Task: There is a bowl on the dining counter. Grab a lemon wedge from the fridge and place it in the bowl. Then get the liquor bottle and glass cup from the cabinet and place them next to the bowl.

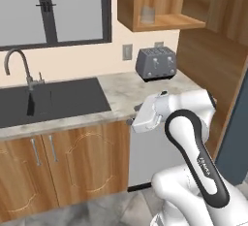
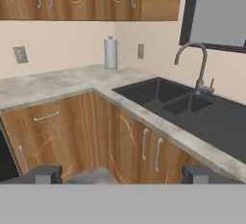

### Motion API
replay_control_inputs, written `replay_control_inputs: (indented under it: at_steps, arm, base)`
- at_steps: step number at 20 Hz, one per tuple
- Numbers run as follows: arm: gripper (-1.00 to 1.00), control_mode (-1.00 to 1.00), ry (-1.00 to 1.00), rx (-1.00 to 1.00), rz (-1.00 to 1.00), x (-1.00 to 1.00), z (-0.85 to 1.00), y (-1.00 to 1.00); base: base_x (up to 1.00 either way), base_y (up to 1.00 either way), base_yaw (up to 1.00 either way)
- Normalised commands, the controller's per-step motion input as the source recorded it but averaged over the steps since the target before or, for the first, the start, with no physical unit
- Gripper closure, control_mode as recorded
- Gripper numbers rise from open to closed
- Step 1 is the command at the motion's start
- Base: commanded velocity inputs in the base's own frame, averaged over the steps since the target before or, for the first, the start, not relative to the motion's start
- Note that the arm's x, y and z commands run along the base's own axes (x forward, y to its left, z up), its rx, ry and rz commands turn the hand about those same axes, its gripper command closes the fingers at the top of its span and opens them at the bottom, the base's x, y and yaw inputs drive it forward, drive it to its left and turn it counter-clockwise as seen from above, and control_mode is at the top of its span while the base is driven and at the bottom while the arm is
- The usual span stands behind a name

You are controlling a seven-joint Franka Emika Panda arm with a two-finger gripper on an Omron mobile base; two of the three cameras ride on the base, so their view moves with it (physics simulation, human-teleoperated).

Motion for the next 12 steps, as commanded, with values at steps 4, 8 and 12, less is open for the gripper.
replay_control_inputs:
  at_steps: [4, 8, 12]
  arm:
    - [-1.0, 1.0, 0.0, 0.0, 0.0, 0.0, 0.0, 0.0]
    - [-1.0, 1.0, 0.0, 0.0, 0.0, 0.0, 0.0, 0.0]
    - [-1.0, 1.0, 0.0, 0.0, 0.0, 0.0, 0.0, 0.0]
  base:
    - [0.63, -0.41, 0.14]
    - [0.59, -0.41, 0.13]
    - [0.6, -0.34, 0.13]
